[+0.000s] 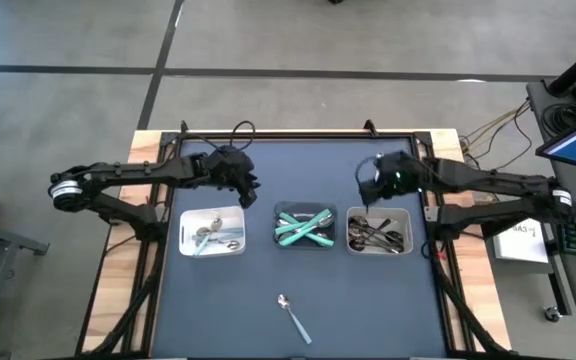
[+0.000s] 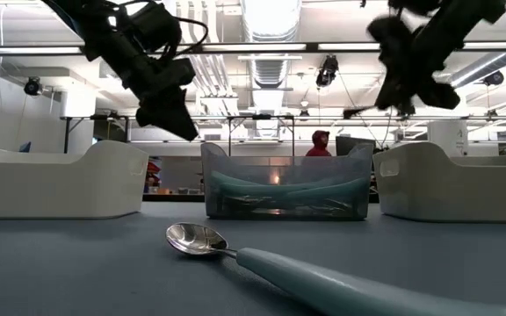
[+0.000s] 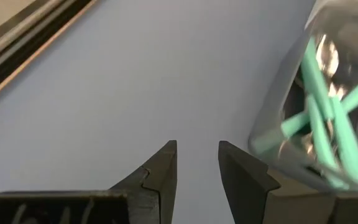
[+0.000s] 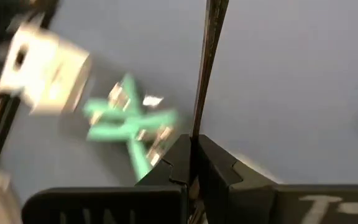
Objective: Sort silverware by color (type)
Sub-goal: Put the black spoon into the gray bin
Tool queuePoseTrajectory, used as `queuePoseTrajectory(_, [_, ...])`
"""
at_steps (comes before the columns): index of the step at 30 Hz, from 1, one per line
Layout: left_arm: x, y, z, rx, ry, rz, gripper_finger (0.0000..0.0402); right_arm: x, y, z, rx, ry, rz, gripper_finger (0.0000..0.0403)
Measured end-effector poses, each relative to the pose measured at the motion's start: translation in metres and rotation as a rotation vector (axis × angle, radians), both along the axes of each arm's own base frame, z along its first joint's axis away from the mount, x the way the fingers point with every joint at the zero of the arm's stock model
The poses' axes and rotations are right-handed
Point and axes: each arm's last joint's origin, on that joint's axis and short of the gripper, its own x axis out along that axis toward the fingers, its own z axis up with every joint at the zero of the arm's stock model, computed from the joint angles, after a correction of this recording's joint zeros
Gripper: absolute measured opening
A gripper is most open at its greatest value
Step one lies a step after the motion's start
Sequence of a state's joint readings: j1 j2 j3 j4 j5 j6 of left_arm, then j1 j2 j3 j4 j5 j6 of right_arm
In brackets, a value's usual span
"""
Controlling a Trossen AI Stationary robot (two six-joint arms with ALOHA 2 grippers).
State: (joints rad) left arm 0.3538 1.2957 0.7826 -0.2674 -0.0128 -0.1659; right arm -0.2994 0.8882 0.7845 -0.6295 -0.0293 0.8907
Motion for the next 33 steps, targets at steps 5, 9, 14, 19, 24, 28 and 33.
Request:
queuePoseTrajectory(5, [0.003, 0.001, 0.004, -0.024, -0.064, 0.043, 0.01, -0.003, 0.038, 0.001, 0.011, 0.037, 0.229, 0.0009])
queuePoseTrajectory(9, [0.004, 0.001, 0.005, -0.05, -0.087, 0.072, 0.01, -0.012, 0.058, -0.011, 0.031, 0.214, 0.346, 0.0009])
queuePoseTrajectory(14, [0.004, 0.002, 0.005, -0.071, -0.1, 0.095, 0.01, -0.017, 0.065, -0.021, 0.025, 0.367, 0.392, 0.0009])
queuePoseTrajectory(19, [0.004, 0.001, 0.005, -0.079, -0.103, 0.102, 0.01, -0.01, 0.068, -0.028, 0.022, 0.398, 0.536, 0.0009])
queuePoseTrajectory(24, [0.004, 0.001, 0.005, -0.067, -0.098, 0.091, 0.01, -0.002, 0.069, -0.037, -0.013, 0.46, 0.618, 0.0026])
queuePoseTrajectory(28, [0.004, 0.001, 0.005, -0.037, -0.086, 0.062, 0.01, 0.005, 0.069, -0.047, -0.004, 0.519, 0.629, 0.0047])
queuePoseTrajectory(33, [0.004, 0.001, 0.005, -0.01, -0.076, 0.035, 0.01, 0.013, 0.07, -0.059, 0.054, 0.587, 0.555, 0.0072])
